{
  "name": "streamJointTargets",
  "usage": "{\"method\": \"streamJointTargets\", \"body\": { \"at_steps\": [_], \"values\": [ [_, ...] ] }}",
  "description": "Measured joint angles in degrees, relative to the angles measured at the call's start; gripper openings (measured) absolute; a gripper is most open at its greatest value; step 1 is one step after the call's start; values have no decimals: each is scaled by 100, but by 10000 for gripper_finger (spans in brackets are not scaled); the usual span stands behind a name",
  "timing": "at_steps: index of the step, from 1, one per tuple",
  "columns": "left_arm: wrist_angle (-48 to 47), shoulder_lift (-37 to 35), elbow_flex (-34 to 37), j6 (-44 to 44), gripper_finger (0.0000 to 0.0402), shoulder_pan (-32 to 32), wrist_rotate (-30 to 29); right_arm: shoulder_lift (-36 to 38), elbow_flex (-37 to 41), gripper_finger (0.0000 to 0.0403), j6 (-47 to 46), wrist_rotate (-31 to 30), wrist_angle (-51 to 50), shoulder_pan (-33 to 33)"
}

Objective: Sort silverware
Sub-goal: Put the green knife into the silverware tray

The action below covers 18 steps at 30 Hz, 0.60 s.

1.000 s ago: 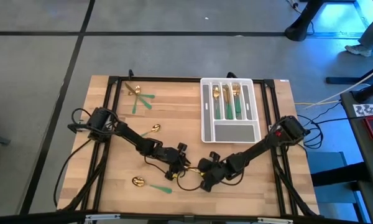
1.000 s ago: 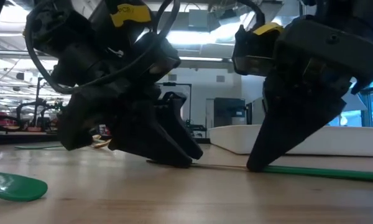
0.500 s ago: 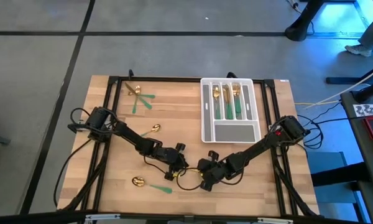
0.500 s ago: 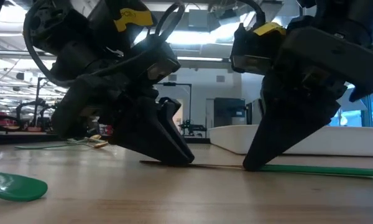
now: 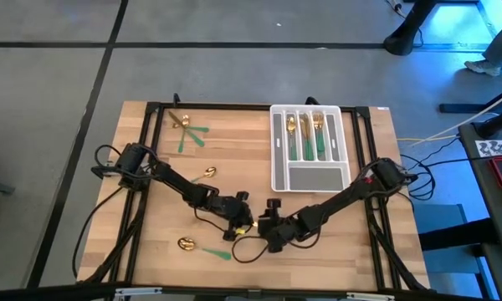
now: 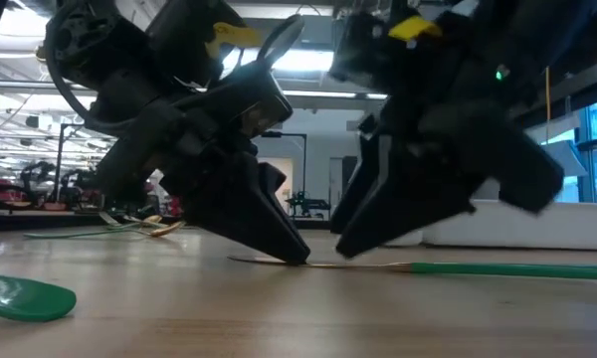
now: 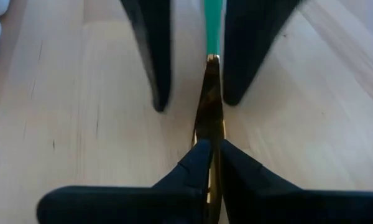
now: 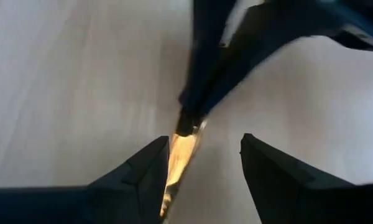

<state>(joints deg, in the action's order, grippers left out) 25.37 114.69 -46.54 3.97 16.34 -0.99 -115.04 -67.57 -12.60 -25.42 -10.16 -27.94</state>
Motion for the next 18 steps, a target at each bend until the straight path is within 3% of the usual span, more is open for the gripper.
{"method": "streamJointTargets", "body": {
  "at_steps": [7, 13, 18],
  "values": [
    [0, -2, 0, 207, 5, 0, 46, -361, -310, 178, 348, -52, -181, -59],
    [259, -81, 33, 36, 4, 72, 39, -369, -328, 153, -118, -246, -655, -53],
    [151, -543, 72, -241, 8, 300, -79, -318, -302, 141, -393, -87, -431, -59]
  ]
}}
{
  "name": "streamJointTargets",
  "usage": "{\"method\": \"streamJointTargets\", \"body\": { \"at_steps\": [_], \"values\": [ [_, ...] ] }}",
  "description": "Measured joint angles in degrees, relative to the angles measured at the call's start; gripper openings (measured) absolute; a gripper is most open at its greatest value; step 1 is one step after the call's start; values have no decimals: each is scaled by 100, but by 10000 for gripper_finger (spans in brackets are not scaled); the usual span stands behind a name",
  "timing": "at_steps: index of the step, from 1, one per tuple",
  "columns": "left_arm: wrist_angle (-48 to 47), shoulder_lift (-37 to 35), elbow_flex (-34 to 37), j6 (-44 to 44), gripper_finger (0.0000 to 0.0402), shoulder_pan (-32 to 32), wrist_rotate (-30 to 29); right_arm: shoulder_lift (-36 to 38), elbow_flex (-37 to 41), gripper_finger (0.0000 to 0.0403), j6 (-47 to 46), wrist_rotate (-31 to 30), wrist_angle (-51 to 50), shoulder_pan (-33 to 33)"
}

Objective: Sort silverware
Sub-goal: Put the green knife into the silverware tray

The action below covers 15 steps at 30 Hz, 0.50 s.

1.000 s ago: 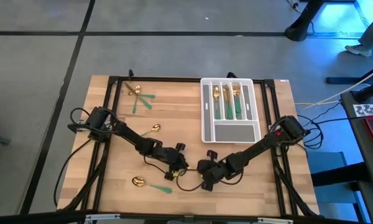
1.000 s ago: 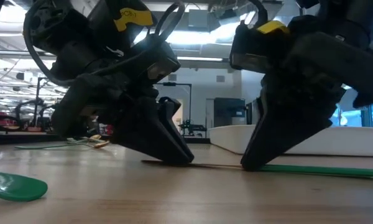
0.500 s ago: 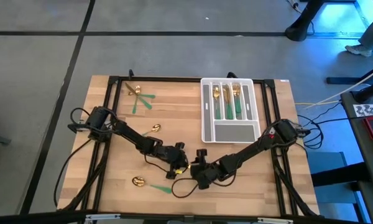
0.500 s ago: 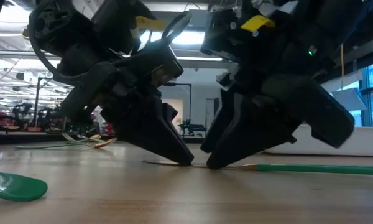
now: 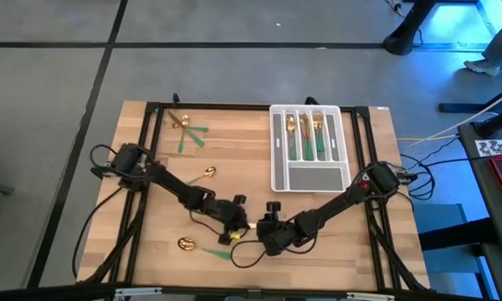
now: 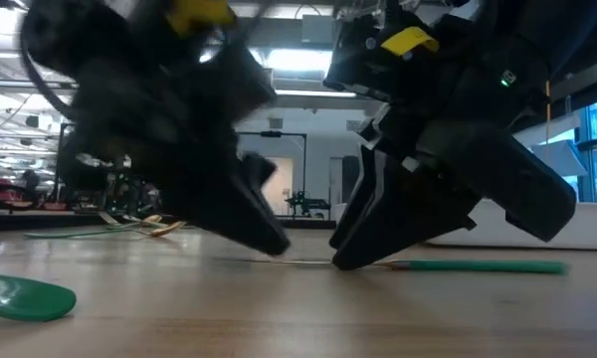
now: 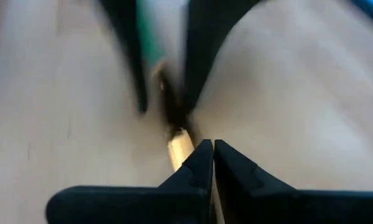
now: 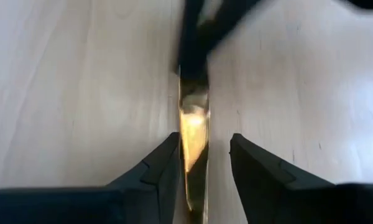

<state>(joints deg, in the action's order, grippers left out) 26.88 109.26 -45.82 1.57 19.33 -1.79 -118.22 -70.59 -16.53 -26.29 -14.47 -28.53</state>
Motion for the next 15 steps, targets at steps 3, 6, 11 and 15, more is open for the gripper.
{"method": "streamJointTargets", "body": {
  "at_steps": [3, 6, 11, 15],
  "values": [
    [-40, -395, -26, -325, 3, 189, -361, 89, -83, 140, -173, 110, -68, -29],
    [-294, -630, -35, -473, 2, 365, -735, 308, -134, 140, -393, 104, -229, -77],
    [-451, -632, -35, -390, 6, 635, -976, 649, 257, 140, -697, -354, -291, -370],
    [-576, -483, -35, -116, 7, 737, -1050, 939, 934, 140, -1179, -353, 351, -410]
  ]
}}
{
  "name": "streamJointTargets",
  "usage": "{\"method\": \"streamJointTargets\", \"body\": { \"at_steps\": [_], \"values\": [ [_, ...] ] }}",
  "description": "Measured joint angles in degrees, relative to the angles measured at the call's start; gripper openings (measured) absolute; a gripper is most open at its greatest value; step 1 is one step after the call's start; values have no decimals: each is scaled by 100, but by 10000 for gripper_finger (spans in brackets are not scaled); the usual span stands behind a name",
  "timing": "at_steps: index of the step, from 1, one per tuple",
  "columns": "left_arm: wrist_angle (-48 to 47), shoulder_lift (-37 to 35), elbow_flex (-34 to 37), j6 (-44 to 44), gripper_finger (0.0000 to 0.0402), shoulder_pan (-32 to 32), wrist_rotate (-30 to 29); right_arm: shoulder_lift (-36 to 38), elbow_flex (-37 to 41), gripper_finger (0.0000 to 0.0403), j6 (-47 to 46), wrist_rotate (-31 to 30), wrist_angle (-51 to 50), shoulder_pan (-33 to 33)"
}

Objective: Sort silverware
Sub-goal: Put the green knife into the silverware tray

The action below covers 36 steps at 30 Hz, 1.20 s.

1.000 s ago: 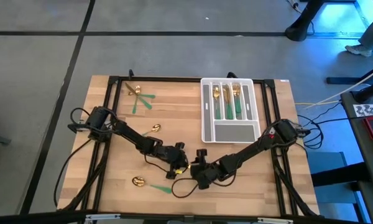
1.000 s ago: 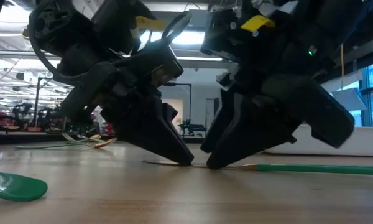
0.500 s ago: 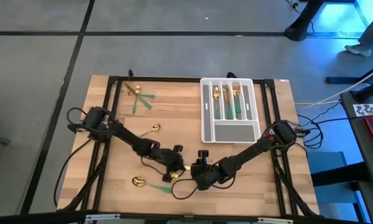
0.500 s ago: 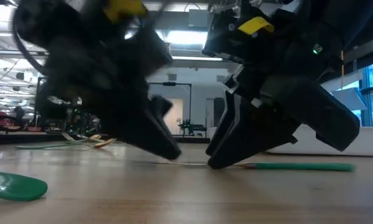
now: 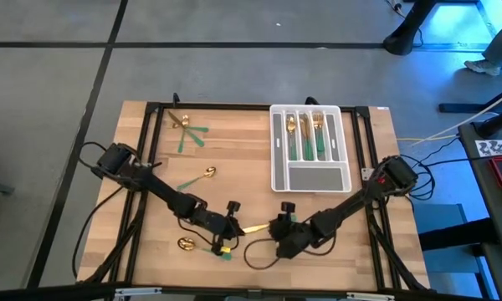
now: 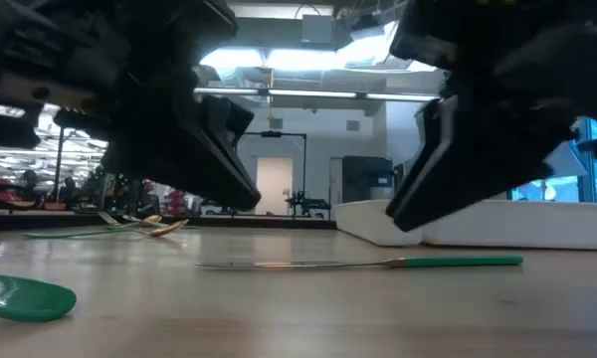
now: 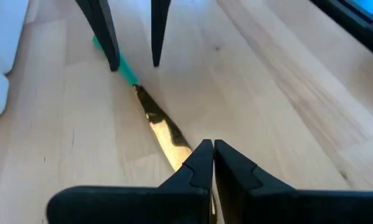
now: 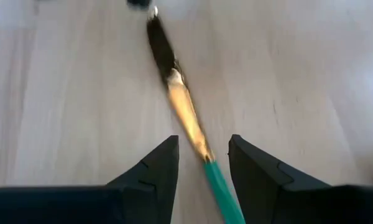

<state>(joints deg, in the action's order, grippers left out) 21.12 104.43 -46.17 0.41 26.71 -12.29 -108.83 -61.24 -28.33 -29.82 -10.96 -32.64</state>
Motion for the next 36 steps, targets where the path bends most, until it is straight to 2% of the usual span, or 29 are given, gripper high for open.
{"method": "streamJointTargets", "body": {
  "at_steps": [6, 9, 13, 17, 22, 25, 29, 36],
  "values": [
    [4, 48, -4, 199, 7, 19, -85, 37, 1238, 140, 166, 249, 2287, 150],
    [97, 48, -5, 163, 7, 19, -86, 38, 1665, 140, 165, 407, 2919, 246],
    [127, 45, -9, 28, 7, 79, -101, 14, 1865, 129, 150, 705, 3183, 271],
    [411, 45, -11, -90, 7, 179, -96, -306, 1861, 92, 86, 770, 3234, 224],
    [514, 43, -13, -75, 8, 211, 40, -668, 1839, 24, -521, 451, 3540, 114],
    [485, 43, -13, -86, 10, 176, 130, -753, 1845, 18, -584, 221, 3889, -26],
    [498, 43, -13, -235, 44, 93, 141, -794, 1876, 27, -572, 97, 4151, -108],
    [446, 84, -16, -414, 164, -154, 139, -797, 1884, 17, -588, 163, 4252, -114]
  ]
}}
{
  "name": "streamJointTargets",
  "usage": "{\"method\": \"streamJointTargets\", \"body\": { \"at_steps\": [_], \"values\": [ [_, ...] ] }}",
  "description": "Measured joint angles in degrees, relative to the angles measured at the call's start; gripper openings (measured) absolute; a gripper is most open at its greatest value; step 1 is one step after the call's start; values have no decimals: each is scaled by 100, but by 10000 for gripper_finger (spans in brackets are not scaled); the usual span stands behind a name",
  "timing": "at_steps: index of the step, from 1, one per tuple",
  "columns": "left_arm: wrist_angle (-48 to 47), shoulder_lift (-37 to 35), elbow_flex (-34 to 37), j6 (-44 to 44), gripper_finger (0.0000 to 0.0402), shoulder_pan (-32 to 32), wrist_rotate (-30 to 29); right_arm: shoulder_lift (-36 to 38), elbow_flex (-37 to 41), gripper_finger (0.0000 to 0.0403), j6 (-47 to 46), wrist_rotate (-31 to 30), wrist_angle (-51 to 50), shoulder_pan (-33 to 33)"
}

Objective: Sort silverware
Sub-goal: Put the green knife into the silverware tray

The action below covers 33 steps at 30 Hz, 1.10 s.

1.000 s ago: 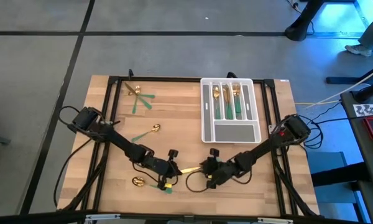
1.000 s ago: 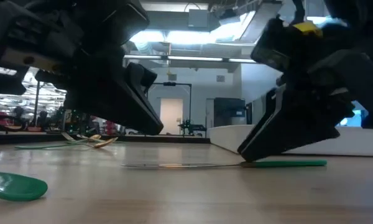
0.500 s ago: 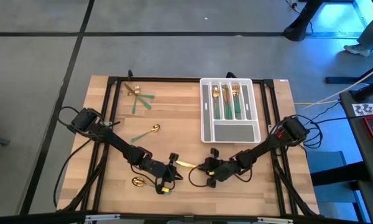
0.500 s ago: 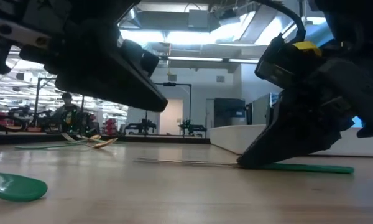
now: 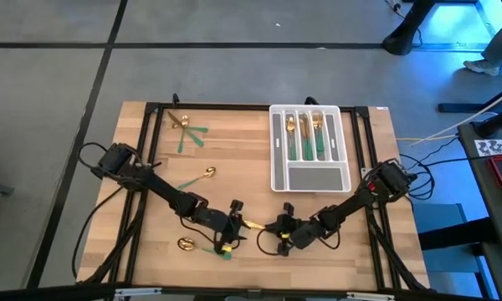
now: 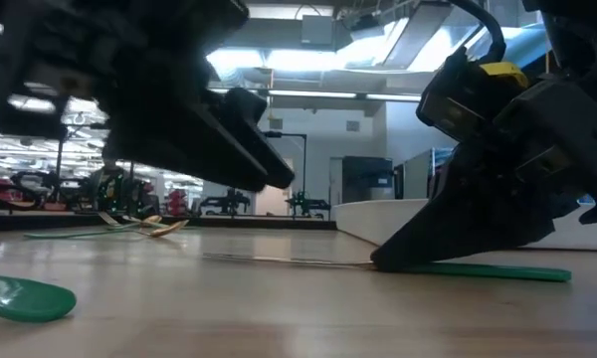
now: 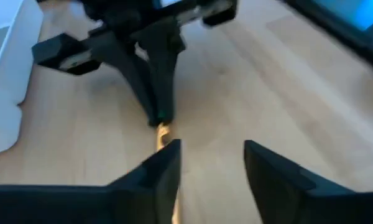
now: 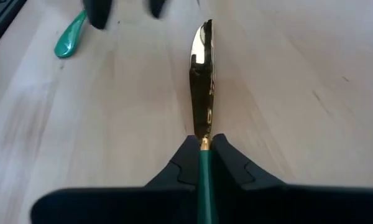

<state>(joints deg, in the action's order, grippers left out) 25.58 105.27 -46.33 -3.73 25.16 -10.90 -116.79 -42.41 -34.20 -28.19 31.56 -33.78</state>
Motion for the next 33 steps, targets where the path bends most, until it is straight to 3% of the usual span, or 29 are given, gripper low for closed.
{"method": "streamJointTargets", "body": {
  "at_steps": [6, 12, 17, 33],
  "values": [
    [-237, 472, -22, -1130, 214, -104, -3, -9, 4, 19, 37, 128, 101, -4],
    [-248, 734, -40, -2167, 201, 102, -1014, -18, 10, 17, 147, 145, 188, -4],
    [-337, 728, -48, -2925, 183, 171, -1346, -26, 14, 20, 149, 182, 270, -5],
    [-546, 715, -46, -2989, 178, -14, -1619, -57, 21, 0, 123, 136, 871, -2]
  ]
}}
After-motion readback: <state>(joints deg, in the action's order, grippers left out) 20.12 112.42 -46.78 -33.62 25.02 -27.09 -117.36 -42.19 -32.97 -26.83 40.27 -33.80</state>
